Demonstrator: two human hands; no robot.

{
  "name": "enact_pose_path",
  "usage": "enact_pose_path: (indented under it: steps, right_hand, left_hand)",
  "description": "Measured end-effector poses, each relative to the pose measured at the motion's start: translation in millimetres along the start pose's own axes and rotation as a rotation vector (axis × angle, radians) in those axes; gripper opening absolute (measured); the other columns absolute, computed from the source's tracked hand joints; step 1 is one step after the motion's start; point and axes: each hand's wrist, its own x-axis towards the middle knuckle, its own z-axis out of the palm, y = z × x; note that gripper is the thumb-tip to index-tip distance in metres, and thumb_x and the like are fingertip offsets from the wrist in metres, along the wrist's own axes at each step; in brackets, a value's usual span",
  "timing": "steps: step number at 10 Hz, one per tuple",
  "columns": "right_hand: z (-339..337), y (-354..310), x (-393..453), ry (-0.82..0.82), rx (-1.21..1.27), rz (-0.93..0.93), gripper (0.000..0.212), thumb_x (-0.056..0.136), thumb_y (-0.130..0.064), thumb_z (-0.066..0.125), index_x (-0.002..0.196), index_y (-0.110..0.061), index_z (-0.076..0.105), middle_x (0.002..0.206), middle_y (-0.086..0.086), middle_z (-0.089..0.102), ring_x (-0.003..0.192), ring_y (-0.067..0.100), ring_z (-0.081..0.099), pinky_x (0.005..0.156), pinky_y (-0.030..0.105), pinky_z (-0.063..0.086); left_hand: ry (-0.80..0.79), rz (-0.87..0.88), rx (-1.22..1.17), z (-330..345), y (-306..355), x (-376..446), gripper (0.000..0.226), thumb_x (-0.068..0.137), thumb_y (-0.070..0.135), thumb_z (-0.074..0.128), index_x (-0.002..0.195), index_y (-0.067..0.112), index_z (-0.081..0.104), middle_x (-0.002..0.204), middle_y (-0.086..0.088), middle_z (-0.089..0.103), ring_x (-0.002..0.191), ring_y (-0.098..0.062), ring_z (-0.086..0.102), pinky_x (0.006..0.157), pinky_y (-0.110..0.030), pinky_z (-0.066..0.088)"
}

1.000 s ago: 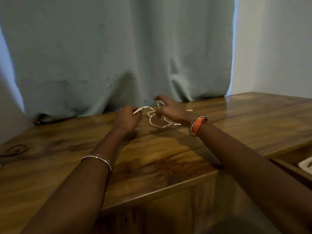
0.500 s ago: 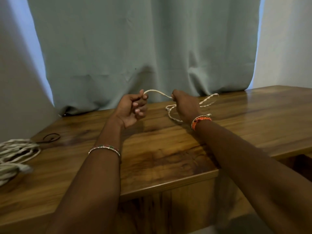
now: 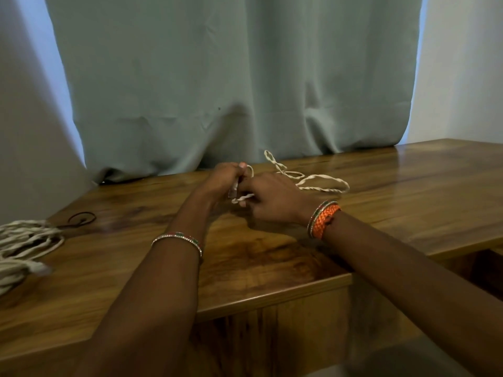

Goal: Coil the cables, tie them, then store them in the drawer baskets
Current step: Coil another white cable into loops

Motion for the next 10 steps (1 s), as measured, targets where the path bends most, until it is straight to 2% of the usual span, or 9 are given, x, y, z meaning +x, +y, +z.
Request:
enact_pose_path:
  steps: [1,2,4,5,6,7,8,9,10]
  right_hand:
    - [-5.3,8.0,6.4,0.097,0.206,0.14,0.018,0.062,-0.032,0.059,0.073,-0.021,0.068,0.073,0.004,0.069,0.071,0.022,0.062,0.065,0.032,0.048]
    - [-16.4,27.4,12.6,0.262,0.301,0.277,0.02,0.062,-0.026,0.056,0.077,-0.02,0.068,0.067,-0.003,0.063,0.07,0.019,0.059,0.062,0.027,0.04]
    - [-25.3,65.2,21.9,0.408,-0.116,0.359,0.021,0.095,-0.03,0.049,0.093,-0.013,0.06,0.084,0.018,0.067,0.083,0.039,0.061,0.061,0.037,0.037]
    - [-11.4,79.9,14.4,0.225,-0.156,0.502,0.019,0.09,-0.027,0.054,0.094,-0.011,0.064,0.093,0.016,0.067,0.089,0.037,0.062,0.066,0.035,0.041]
    - [17.5,83.1,-0.6,-0.092,-0.104,0.583,0.028,0.082,-0.032,0.057,0.1,-0.01,0.063,0.098,0.01,0.063,0.097,0.033,0.063,0.077,0.039,0.05]
    - [6.5,50.9,-6.4,-0.156,-0.19,0.446,0.03,0.089,-0.026,0.052,0.111,-0.006,0.054,0.109,0.013,0.061,0.102,0.033,0.061,0.083,0.039,0.05]
    - [-3.2,15.2,-14.5,-0.086,-0.26,0.298,0.035,0.092,-0.027,0.051,0.123,-0.011,0.045,0.115,0.013,0.063,0.103,0.034,0.06,0.071,0.032,0.039]
    - [-11.4,-9.3,-22.3,-0.12,-0.245,0.08,0.02,0.091,-0.025,0.05,0.107,-0.015,0.055,0.105,0.008,0.065,0.09,0.028,0.061,0.068,0.028,0.037]
    - [-31.6,-27.3,-27.7,-0.139,-0.149,-0.122,0.013,0.088,-0.022,0.047,0.088,-0.014,0.057,0.094,0.007,0.061,0.077,0.026,0.058,0.072,0.033,0.045]
  left_hand:
    - [-0.032,-0.043,0.112,13.5,5.9,-10.7,0.062,0.094,0.004,0.033,0.036,0.012,0.052,0.03,0.003,0.045,0.027,-0.005,0.041,0.037,-0.02,0.033]
    - [-0.258,-0.123,0.011,13.2,18.8,-24.3,0.044,0.095,0.005,0.02,0.058,0.007,0.044,0.03,0.004,0.037,0.02,-0.005,0.024,0.024,-0.015,0.018]
    - [-0.638,-0.145,-0.427,11.8,51.3,-42.9,0.031,0.093,0.015,0.022,0.068,0.017,0.038,0.035,0.01,0.03,0.025,0.0,0.013,0.03,-0.014,0.004]
    - [-0.545,0.08,-0.787,-2.2,58.0,-43.9,0.028,0.088,0.028,0.033,0.065,0.019,0.047,0.035,0.007,0.033,0.032,-0.005,0.008,0.034,-0.017,0.003]
    - [-0.381,0.219,-0.83,-15.6,53.4,-42.0,0.029,0.098,0.03,0.03,0.075,0.018,0.044,0.04,0.007,0.033,0.028,-0.003,0.024,0.033,-0.016,0.013]
    - [-0.248,0.222,-0.861,-17.5,47.1,-38.7,0.026,0.099,0.02,0.031,0.078,0.016,0.045,0.041,0.007,0.034,0.032,-0.003,0.032,0.035,-0.016,0.028]
    - [-0.114,0.142,-0.91,-24.3,41.1,-32.0,0.027,0.097,0.01,0.031,0.075,0.017,0.046,0.044,0.008,0.044,0.037,-0.003,0.042,0.04,-0.015,0.037]
    - [-0.111,0.064,-0.883,-21.8,40.6,-31.7,0.028,0.097,0.006,0.033,0.076,0.013,0.051,0.052,0.006,0.057,0.043,-0.003,0.055,0.044,-0.015,0.047]
    - [-0.06,0.062,-0.527,-2.7,34.7,-36.5,0.028,0.099,0.005,0.033,0.076,0.01,0.049,0.059,-0.004,0.061,0.043,-0.002,0.06,0.046,-0.016,0.05]
